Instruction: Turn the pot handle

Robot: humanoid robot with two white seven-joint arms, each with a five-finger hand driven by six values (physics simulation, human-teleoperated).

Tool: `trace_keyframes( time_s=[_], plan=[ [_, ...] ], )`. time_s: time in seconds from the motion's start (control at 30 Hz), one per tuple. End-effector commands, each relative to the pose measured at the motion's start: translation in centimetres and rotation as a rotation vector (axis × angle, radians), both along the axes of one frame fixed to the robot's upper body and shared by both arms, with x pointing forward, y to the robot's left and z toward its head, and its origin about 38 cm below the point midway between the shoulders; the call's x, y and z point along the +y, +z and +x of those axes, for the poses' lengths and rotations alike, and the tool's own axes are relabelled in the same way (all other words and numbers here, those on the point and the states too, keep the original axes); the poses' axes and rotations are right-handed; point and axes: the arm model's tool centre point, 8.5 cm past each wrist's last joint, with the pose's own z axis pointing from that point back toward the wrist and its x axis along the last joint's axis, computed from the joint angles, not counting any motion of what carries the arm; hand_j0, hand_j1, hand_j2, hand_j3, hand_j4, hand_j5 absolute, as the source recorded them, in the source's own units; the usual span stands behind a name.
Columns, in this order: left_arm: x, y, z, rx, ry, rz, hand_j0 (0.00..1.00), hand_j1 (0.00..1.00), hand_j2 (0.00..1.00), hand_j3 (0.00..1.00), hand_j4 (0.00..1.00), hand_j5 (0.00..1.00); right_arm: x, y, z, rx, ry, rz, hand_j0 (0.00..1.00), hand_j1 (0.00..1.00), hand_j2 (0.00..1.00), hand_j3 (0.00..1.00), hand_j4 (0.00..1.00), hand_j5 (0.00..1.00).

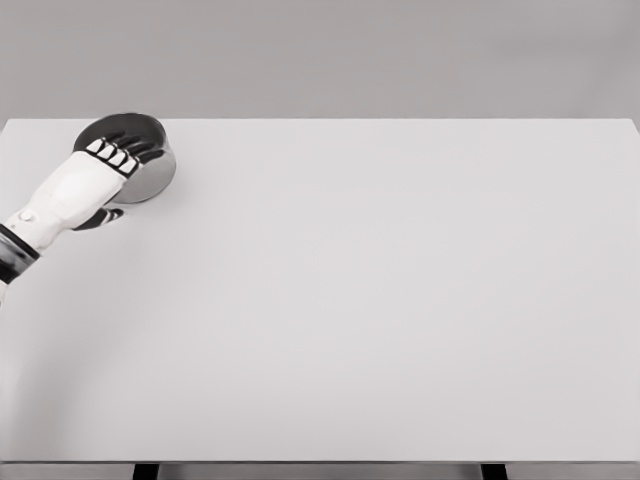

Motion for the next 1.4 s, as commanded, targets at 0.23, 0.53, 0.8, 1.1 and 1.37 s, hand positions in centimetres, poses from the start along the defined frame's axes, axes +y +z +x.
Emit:
trace_keyframes(
  time_s=[0.23, 0.53, 0.8, 1.1, 1.37],
  plan=[
    [1.7, 0.0, -0.4, 0.005, 0.039, -0.003, 1.00, 1.00, 1.00, 1.00, 1.00, 1.00, 0.0, 0.0, 0.0, 0.000, -0.001, 0.000, 1.00, 1.00, 1.00, 1.00, 1.00, 1.00],
    [4.8, 1.2, -1.1, -0.017, 0.096, 0.021, 1.00, 1.00, 1.00, 1.00, 1.00, 1.00, 0.0, 0.0, 0.0, 0.000, -0.001, 0.000, 1.00, 1.00, 1.00, 1.00, 1.00, 1.00],
    [7.5, 1.3, -1.4, -0.005, 0.163, 0.030, 1.00, 1.00, 1.00, 1.00, 1.00, 1.00, 0.0, 0.0, 0.0, 0.000, -0.001, 0.000, 1.00, 1.00, 1.00, 1.00, 1.00, 1.00],
    [10.0, 1.6, -1.6, 0.007, 0.216, 0.054, 1.00, 1.00, 1.00, 1.00, 1.00, 1.00, 0.0, 0.0, 0.0, 0.000, -0.001, 0.000, 1.00, 1.00, 1.00, 1.00, 1.00, 1.00],
    [10.7, 2.0, -1.5, 0.002, 0.231, 0.056, 1.00, 1.00, 1.00, 1.00, 1.00, 1.00, 0.0, 0.0, 0.0, 0.000, -0.001, 0.000, 1.00, 1.00, 1.00, 1.00, 1.00, 1.00]
  ],
)
